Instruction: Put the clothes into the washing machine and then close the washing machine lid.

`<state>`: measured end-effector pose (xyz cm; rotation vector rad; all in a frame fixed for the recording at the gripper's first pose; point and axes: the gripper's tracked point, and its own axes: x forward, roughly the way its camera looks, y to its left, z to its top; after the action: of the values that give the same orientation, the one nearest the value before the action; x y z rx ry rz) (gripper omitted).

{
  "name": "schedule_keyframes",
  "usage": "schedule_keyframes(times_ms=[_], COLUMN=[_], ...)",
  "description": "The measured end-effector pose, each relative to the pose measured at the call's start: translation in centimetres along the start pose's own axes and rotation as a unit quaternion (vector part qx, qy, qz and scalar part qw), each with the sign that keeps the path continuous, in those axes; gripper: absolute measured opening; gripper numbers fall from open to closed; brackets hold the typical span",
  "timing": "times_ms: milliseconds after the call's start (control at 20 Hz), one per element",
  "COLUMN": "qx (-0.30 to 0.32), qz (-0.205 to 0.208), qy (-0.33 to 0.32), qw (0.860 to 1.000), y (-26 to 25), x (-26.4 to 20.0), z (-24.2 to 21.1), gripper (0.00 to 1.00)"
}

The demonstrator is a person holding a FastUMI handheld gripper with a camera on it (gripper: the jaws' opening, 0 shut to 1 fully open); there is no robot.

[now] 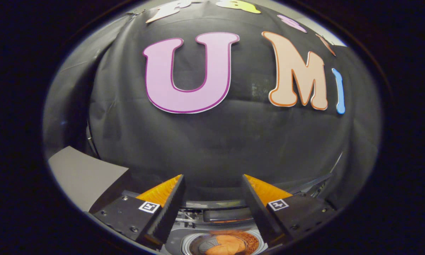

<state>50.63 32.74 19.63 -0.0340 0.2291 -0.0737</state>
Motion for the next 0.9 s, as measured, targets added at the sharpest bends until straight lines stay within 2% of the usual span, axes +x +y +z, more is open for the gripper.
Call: schedule_keyframes(times_ms=[500,750,900], qx=[0.004,0.005,0.018], qz=[0.012,0.001,0.002], qy=[0.017,0.054,0.05], qw=[1.0,0.999,0.999], y=[0.2,-0.1,-0.1], x=[-2.1,-3.6,-3.8], z=[-1.5,-3.7,-3.6], gripper=[0.96,0.98,0.98])
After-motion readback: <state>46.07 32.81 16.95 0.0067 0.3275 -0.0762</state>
